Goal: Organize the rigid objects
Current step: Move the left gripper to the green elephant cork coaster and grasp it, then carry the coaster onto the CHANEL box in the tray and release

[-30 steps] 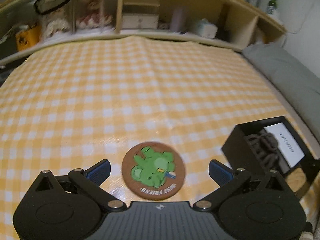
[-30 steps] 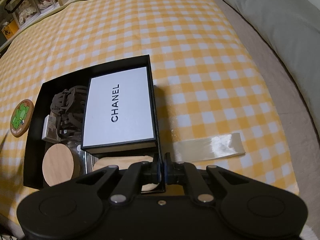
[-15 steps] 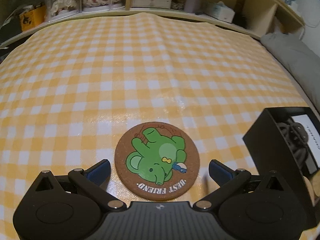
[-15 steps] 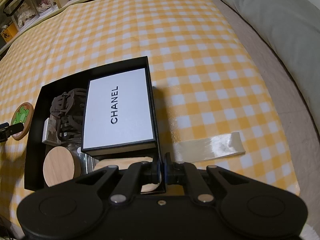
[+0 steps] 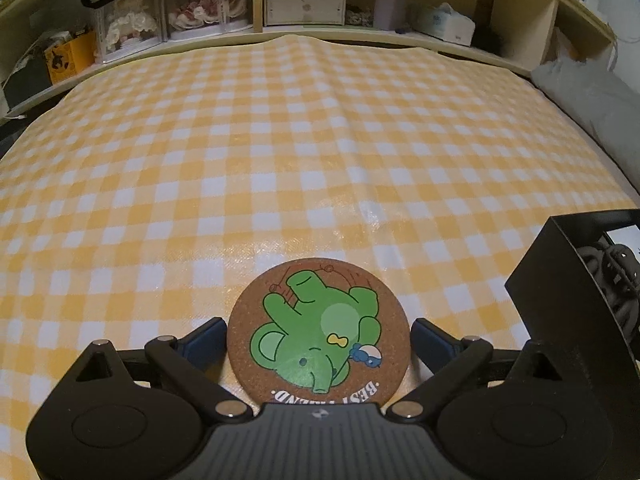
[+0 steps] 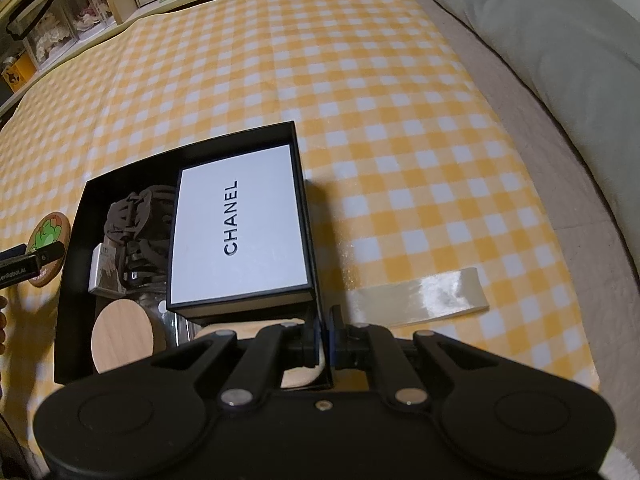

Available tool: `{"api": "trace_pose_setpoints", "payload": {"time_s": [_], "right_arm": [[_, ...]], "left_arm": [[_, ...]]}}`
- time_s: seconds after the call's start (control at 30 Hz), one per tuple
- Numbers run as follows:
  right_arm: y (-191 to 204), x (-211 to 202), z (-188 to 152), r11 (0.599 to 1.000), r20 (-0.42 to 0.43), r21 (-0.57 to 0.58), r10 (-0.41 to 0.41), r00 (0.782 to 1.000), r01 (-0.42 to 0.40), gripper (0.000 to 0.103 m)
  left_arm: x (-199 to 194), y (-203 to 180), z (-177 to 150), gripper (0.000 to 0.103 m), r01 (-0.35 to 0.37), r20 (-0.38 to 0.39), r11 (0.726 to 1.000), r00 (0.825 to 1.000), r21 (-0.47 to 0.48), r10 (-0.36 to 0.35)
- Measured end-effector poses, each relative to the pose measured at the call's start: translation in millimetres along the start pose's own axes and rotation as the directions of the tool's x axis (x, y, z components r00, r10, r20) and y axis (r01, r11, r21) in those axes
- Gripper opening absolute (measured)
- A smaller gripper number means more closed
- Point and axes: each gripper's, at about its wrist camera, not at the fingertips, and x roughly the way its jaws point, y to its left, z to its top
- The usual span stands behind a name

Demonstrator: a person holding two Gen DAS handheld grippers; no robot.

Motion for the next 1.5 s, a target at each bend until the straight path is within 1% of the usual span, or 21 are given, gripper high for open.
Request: {"api": "trace_pose_setpoints", "payload": {"time_s": [0.27,0.43,0.53,0.63,0.73,0.83,0.87,0.93,1.0,1.07,1.17,1.3,1.4,1.5], "right_arm": [[5,-10,-2,1.0,0.017,-0.015,-0.008,1.0,0.008,0.004],[12,-21,-4,1.0,0.033,-0.017,-0.009,0.999,0.01,0.004],[12,-21,-4,1.0,0.033,-0.021,-0.011,0.999,0.012,0.004],[12,-22,-5,1.0,0.032,-0.021,-0.012,0.999,0.013,0.004],[11,-20,-5,1.0,0.032,-0.022,-0.012,0.999,0.012,0.004],[11,-20,-4,1.0,0.032,-0.022,-0.011,0.999,0.012,0.004],[11,-20,-5,1.0,0.033,-0.022,-0.011,0.999,0.012,0.004],[11,-20,-4,1.0,0.033,-0.022,-0.011,0.999,0.011,0.004],[11,-20,-4,1.0,0.033,-0.021,-0.01,0.999,0.01,0.004],[11,-22,-5,1.0,0.033,-0.021,-0.007,0.999,0.008,0.004],[10,-21,-5,1.0,0.033,-0.021,-0.008,0.999,0.008,0.004],[10,-21,-4,1.0,0.033,-0.021,-0.007,0.999,0.008,0.004],[11,-22,-5,1.0,0.033,-0.023,-0.008,0.999,0.009,0.004],[11,-22,-5,1.0,0.033,-0.023,-0.007,0.999,0.008,0.004]], "left_arm": [[2,1,10,0.097,0.002,-0.01,1.0,1.0,-0.022,-0.003],[-4,9,7,0.096,0.005,-0.018,0.998,1.0,-0.056,-0.006],[-8,14,6,0.096,0.018,-0.028,0.993,0.999,-0.113,-0.021],[-18,23,6,0.096,0.035,-0.025,0.981,0.999,-0.192,-0.041],[-32,26,10,0.096,0.068,0.009,0.963,0.998,-0.262,-0.068],[-49,25,16,0.096,0.095,0.059,0.953,0.995,-0.289,-0.082],[-55,23,18,0.096,0.105,0.078,0.955,0.993,-0.279,-0.086],[-70,12,23,0.096,0.133,0.127,0.965,0.986,-0.228,-0.106],[-85,-1,25,0.096,0.172,0.171,0.97,0.975,-0.172,-0.142],[-96,-19,27,0.096,0.21,0.195,0.97,0.963,-0.125,-0.184],[-108,-47,23,0.096,0.265,0.202,0.962,0.947,-0.06,-0.249],[-114,-83,18,0.096,0.308,0.206,0.951,0.93,0.019,-0.305],[-117,-112,17,0.096,0.35,0.194,0.935,0.915,0.061,-0.355],[-113,-137,18,0.096,0.379,0.173,0.92,0.904,0.096,-0.39]]}}
